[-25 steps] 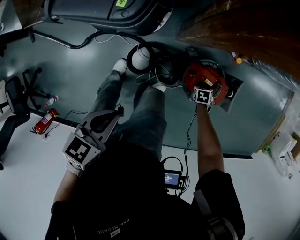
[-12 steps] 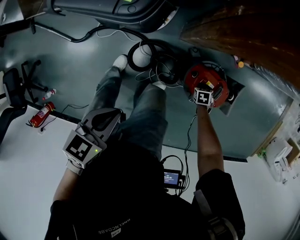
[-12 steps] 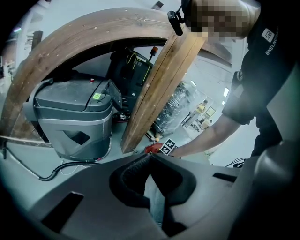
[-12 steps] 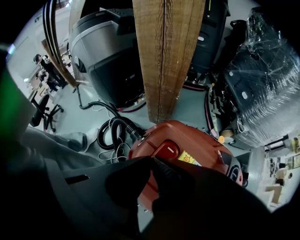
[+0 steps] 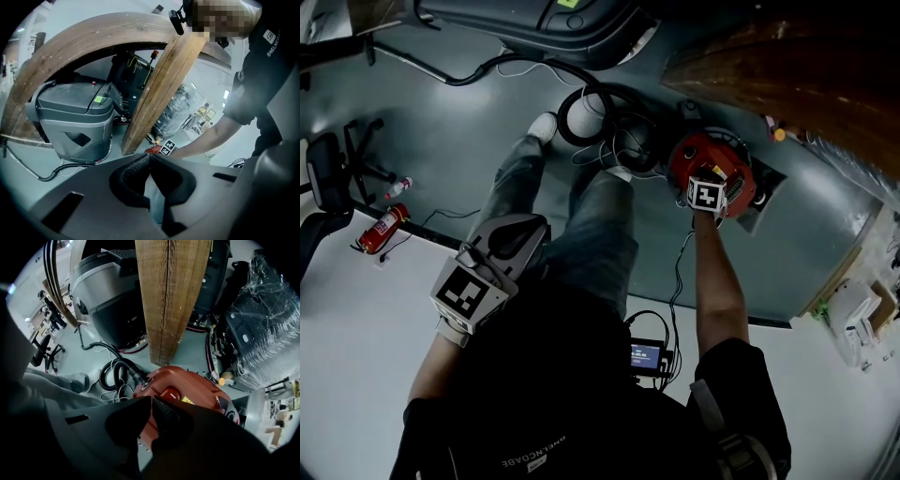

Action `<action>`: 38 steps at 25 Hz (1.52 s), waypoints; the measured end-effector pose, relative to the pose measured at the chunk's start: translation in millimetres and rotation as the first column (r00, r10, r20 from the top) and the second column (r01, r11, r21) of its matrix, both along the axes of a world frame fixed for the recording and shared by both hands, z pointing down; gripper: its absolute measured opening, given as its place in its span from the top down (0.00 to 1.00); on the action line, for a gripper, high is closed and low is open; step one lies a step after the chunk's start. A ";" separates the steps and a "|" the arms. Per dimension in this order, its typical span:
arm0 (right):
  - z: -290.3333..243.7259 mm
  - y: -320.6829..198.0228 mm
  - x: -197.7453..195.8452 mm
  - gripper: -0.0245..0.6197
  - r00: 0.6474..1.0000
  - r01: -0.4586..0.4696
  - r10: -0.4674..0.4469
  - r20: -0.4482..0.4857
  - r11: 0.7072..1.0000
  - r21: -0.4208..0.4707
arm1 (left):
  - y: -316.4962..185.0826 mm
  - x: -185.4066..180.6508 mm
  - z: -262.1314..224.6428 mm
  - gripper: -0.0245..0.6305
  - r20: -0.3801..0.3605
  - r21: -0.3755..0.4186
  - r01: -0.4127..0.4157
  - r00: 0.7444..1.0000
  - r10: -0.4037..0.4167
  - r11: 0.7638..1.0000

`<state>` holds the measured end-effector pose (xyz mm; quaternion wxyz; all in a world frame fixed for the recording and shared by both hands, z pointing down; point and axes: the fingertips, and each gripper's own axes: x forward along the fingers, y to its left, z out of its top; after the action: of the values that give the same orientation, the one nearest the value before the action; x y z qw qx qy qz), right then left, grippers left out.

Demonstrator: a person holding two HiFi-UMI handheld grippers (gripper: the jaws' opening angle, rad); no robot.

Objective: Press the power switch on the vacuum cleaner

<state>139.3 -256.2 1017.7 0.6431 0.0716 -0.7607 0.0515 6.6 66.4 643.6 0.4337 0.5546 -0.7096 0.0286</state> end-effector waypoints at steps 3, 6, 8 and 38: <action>-17.8 6.4 -13.3 0.92 0.999 0.021 -0.021 0.030 1.000 -0.001 | -0.4 -1.2 -7.2 0.94 0.006 0.012 -0.008 1.000 0.008 1.000; -44.4 11.6 -30.9 0.92 0.997 0.019 -0.018 0.079 1.000 -0.006 | 3.4 -2.5 -14.5 0.94 -0.003 0.005 -0.032 0.999 0.032 0.999; -64.8 19.5 -45.0 0.92 0.992 0.017 -0.015 0.127 1.000 -0.018 | 5.6 -6.8 -23.1 0.94 0.001 0.009 -0.047 0.999 0.047 0.999; -490.0 134.9 -119.4 0.92 0.690 -0.243 0.171 0.704 0.970 0.003 | -66.6 -77.7 -189.6 0.94 0.142 0.319 -0.433 0.901 0.409 0.843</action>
<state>19.9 -121.3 527.8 0.2939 0.1626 -0.9354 0.1103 -71.1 -0.2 453.9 0.2889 0.7623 -0.5789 0.0183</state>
